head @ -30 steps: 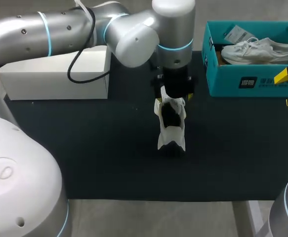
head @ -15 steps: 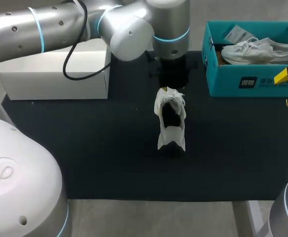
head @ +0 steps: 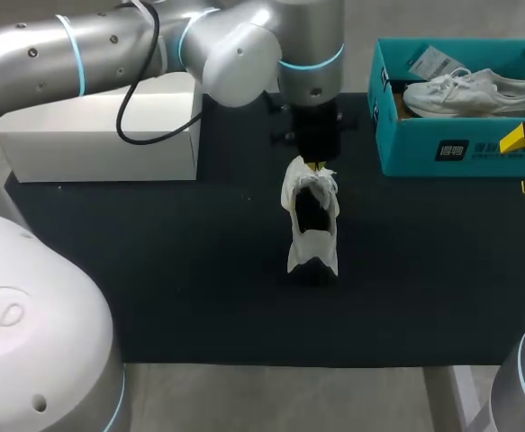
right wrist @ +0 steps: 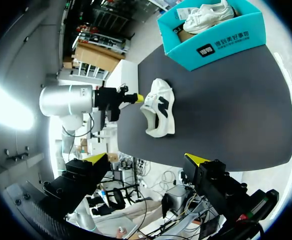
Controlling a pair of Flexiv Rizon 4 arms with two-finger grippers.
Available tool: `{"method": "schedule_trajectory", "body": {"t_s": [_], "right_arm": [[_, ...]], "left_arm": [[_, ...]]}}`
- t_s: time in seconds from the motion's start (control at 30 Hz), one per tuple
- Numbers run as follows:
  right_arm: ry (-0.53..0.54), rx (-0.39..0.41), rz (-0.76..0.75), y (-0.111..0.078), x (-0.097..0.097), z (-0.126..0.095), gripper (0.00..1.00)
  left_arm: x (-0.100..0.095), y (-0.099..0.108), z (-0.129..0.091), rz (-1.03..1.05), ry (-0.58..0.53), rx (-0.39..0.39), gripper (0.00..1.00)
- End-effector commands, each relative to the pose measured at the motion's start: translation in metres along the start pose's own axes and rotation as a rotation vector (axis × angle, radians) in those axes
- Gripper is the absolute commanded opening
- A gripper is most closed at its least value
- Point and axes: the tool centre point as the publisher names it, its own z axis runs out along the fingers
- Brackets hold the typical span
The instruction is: Take the shoe out of the shoebox, open the shoe tongue, remove and reinsert the insole, then place the shoe into the shoebox
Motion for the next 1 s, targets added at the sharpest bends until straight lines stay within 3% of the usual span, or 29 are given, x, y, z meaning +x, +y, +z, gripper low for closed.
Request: {"method": "schedule_trajectory", "body": {"t_s": [0.03,0.6,0.77,1.0], "right_arm": [[-0.003,-0.001,0.001,-0.001,0.0,0.0,1.0],[-0.003,-0.001,0.001,-0.001,0.0,0.0,1.0],[-0.003,-0.001,0.001,-0.001,0.0,0.0,1.0],[-0.003,-0.001,0.001,-0.001,0.0,0.0,1.0]], "left_arm": [[-0.003,-0.001,0.012,-0.006,0.026,0.035,0.0],[0.021,-0.054,0.036,-0.149,0.126,0.177,0.0],[0.028,-0.065,0.016,-0.166,0.096,0.243,0.0],[0.028,-0.065,0.016,-0.166,0.096,0.243,0.0]]}}
